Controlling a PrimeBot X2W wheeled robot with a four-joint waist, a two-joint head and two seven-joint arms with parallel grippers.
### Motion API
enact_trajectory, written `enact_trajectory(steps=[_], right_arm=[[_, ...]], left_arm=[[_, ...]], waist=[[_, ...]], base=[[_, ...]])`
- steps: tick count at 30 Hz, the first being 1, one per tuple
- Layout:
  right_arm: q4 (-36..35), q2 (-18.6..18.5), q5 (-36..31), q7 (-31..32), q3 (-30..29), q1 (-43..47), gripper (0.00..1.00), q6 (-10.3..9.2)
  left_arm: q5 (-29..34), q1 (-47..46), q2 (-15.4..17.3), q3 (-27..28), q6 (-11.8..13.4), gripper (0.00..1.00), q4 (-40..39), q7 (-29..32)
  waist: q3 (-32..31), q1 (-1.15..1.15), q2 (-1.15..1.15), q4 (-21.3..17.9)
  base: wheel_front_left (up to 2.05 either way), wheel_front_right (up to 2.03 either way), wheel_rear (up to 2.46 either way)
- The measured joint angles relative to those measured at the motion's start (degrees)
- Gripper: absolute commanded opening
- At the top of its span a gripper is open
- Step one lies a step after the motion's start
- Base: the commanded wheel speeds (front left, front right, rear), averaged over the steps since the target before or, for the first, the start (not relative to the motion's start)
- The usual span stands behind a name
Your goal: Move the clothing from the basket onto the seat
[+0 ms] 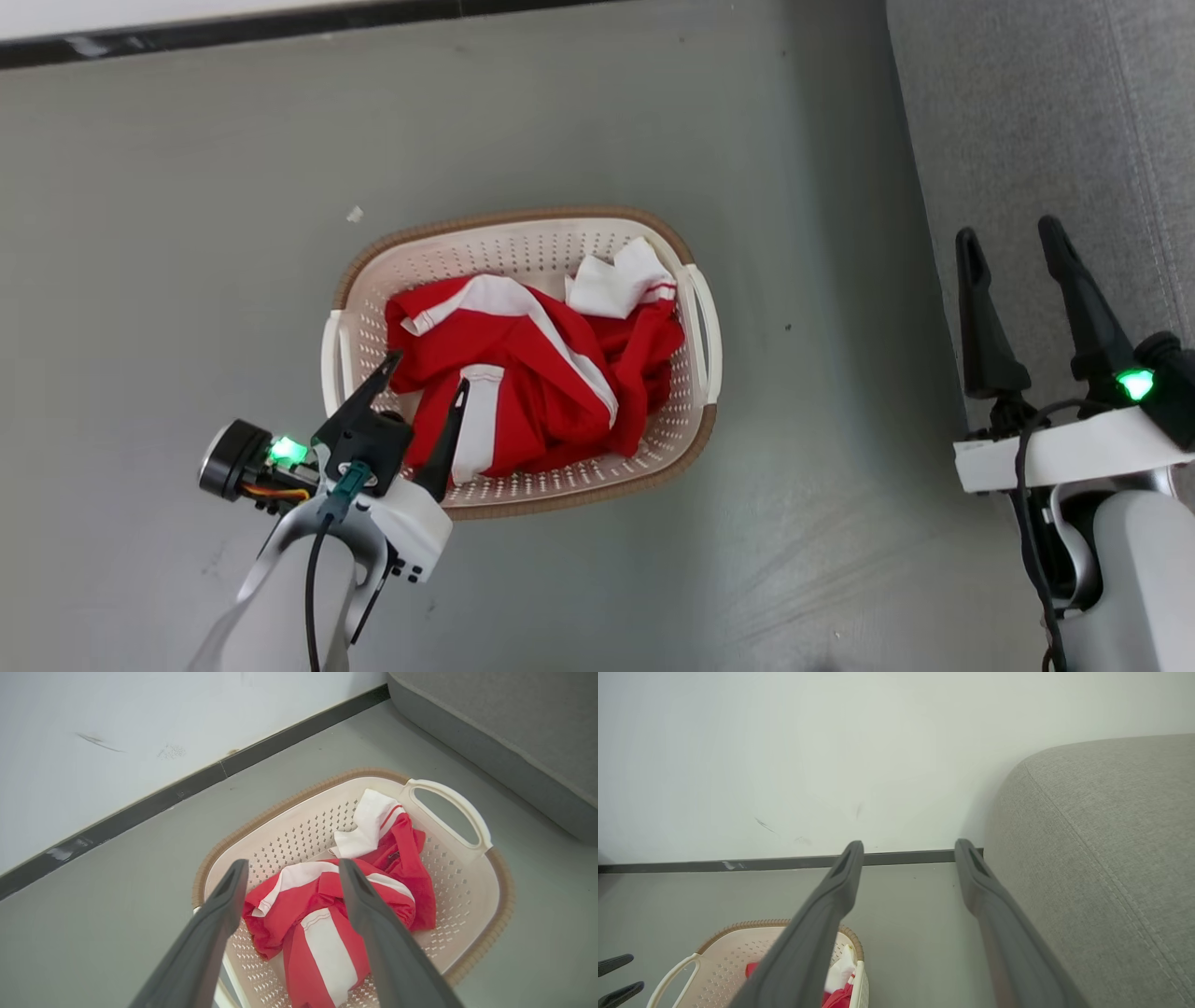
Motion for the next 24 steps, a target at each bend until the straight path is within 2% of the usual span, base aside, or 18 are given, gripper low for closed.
enact_trajectory(steps=[24], right_arm=[[-0.43, -0.07, 3.12, -0.02, 2.5, -9.64, 1.0, 0.0]], left_arm=[[5.69, -9.43, 2.59, -4.56, -1.51, 1.0, 7.27, -0.12]], waist=[[11.6, 0.0, 0.0, -5.46]], base=[[0.0, 0.0, 0.0]])
